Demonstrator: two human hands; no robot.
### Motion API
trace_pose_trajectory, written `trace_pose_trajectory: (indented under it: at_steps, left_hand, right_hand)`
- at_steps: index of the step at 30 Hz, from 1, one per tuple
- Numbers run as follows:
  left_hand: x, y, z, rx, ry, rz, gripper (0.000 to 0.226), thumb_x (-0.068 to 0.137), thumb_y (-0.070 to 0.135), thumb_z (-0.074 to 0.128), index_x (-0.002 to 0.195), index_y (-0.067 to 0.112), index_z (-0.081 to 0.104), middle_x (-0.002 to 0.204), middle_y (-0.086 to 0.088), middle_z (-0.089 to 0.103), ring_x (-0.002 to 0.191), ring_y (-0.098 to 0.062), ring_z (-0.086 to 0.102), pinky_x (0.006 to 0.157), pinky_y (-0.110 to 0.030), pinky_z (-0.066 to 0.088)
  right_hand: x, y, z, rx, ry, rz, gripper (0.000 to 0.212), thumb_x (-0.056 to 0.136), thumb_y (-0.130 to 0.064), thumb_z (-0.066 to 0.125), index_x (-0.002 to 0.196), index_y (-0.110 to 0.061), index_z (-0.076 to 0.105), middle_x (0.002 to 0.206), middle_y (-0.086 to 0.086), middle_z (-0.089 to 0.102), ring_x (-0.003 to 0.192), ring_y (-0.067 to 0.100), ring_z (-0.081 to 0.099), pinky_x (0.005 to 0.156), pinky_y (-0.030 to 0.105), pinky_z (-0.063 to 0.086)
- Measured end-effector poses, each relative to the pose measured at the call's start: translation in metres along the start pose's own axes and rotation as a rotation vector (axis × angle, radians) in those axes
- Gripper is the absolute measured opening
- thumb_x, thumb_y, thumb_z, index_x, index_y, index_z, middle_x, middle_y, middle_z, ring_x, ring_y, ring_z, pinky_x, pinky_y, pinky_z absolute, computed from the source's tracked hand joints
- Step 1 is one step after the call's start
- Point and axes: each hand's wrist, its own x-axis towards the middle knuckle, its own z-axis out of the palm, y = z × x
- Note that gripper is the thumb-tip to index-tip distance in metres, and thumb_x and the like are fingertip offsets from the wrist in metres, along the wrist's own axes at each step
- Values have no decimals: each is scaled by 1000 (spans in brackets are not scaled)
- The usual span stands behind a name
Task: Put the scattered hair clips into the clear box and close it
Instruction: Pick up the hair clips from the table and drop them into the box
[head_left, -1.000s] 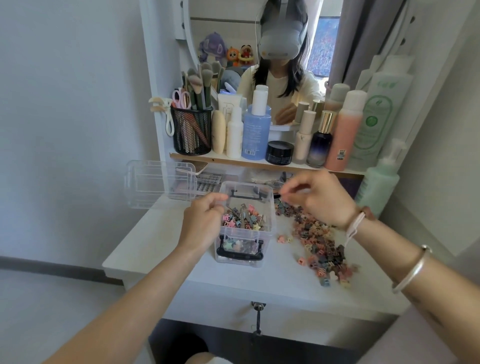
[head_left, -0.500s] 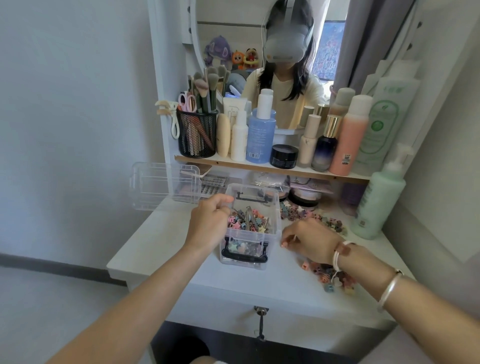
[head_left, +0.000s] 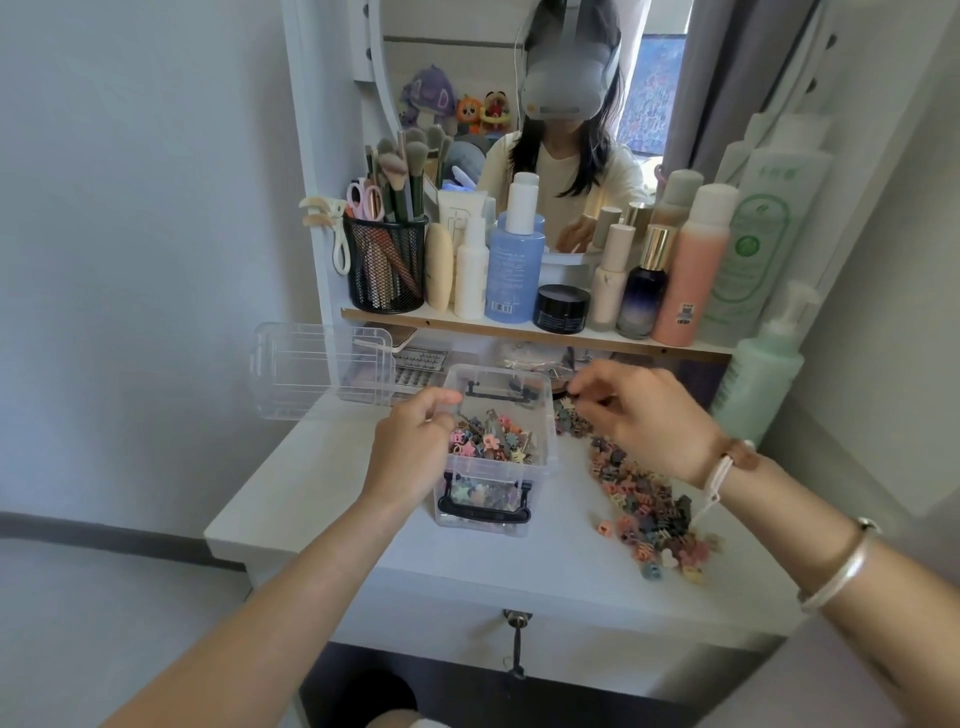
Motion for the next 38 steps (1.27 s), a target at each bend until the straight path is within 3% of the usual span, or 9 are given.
trace_pose_trajectory:
  at_steps: [4,6,15,20,22,26,29,32,38]
  left_hand:
    - [-2,-1,1,-2,-7,-7,30,93,7,41,114,17,60,126,-1,58,103,-9,47,90,-20,32]
    - [-3,-1,2,-9,-12,-8,30,93,7,41,114,17,60,124,-2,58,102,-10,48,88,-20,31]
    - [-8,1,1,-11,-5,-8,29,93,8,41,114,16,60,124,-2,59,104,-10,48,91,-21,32]
    - [-9,3,3,-7,-15,-12,29,94,8,41,113,16,60,125,-2,59,105,-11,49,90,-20,31]
    - [-9,3,4,-11,-21,-11,29,93,8,41,114,16,60,125,-2,59,104,-9,48,89,-20,31]
    - [-11,3,6,-20,-36,2,29,93,7,41,113,16,60,124,-1,58,99,-8,51,83,-16,35]
    - [-11,3,7,-9,-28,12,29,93,7,41,113,17,60,120,0,59,78,1,52,64,-3,39]
    - [-11,4,8,-14,-11,-4,30,92,7,41,113,17,60,125,-2,58,97,-7,50,82,-18,34]
    - [-12,4,7,-22,-18,-14,30,92,6,42,113,17,60,127,-2,58,106,-10,48,91,-23,33]
  right_hand:
    - [-23,20,10,-195,-498,-4,32,83,-29,63,114,-21,60,111,-5,64,101,12,60,90,28,47]
    - [-31,23,18,-221,-561,2,34,81,-33,65,113,-24,61,112,-7,64,99,12,59,90,28,48]
    - [-28,22,30,-266,-399,-105,22,85,-7,56,100,-15,71,105,-1,71,97,12,62,89,24,47]
    - [-12,8,-3,36,86,-41,14,82,-10,66,93,-14,73,92,-4,71,79,4,59,78,4,43]
    - [-7,-9,-8,148,124,-45,21,82,-14,66,102,-16,71,95,-2,70,81,4,59,80,1,43]
    - [-8,-27,0,79,-47,-104,47,86,-26,59,132,-21,48,132,-1,56,115,12,57,103,23,39]
    - [-16,-12,-13,49,-31,-38,32,87,-22,58,119,-17,60,114,-1,67,89,8,62,95,23,45]
    - [-30,9,-17,-154,-277,-41,20,86,-23,61,105,-19,65,105,-5,67,81,5,59,85,21,47]
    - [-46,19,5,-349,-658,17,51,76,-28,70,122,-21,50,111,-1,50,101,18,47,87,32,43]
